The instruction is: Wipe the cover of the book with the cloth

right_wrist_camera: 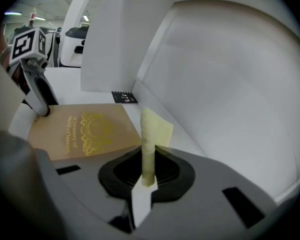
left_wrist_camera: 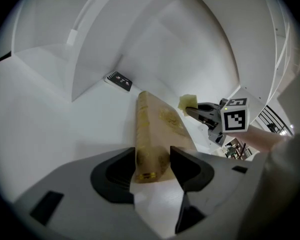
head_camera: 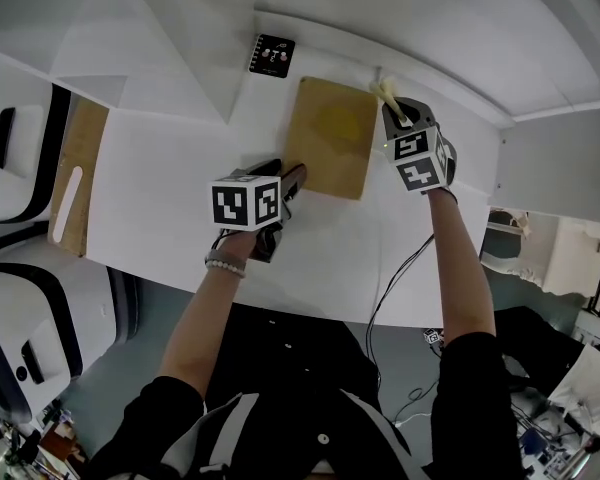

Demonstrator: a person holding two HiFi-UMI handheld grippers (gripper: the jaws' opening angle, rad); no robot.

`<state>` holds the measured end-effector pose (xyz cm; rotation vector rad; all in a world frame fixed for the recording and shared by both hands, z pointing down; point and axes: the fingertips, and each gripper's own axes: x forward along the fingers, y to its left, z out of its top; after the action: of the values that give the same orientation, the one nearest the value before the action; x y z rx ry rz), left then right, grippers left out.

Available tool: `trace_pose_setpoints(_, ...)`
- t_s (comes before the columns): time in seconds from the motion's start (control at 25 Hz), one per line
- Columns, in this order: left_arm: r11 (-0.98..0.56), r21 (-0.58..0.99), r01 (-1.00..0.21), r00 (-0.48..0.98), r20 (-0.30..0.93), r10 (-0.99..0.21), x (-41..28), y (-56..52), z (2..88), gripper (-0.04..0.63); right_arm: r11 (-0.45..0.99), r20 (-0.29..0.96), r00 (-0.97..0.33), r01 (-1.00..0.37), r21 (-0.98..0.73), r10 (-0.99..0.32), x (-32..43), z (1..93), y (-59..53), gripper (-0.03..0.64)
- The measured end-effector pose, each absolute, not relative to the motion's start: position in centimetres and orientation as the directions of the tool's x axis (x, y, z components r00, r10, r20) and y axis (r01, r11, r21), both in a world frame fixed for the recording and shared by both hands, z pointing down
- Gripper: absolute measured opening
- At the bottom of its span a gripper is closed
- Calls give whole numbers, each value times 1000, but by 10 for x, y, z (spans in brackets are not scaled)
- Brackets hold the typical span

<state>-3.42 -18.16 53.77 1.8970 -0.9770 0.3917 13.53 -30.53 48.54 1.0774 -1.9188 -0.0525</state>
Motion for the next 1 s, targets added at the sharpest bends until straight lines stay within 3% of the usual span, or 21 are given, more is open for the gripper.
trace_pose_setpoints(0.24, -248, 591, -768, 629, 622, -466, -34, -182, 538, 221, 651, 705, -217, -624, 432, -675, 123, 497, -320, 35)
trace_pose_setpoints(0.72, -227, 608, -761, 634, 621, -461, -35, -182, 538, 219, 805, 834, -156, -404, 435, -529, 115, 519, -311, 35)
trace_pose_setpoints(1.0, -219, 607, -764, 629, 625, -462, -35, -181, 539, 219, 826, 851, -161, -384, 412, -499, 113, 521, -285, 35)
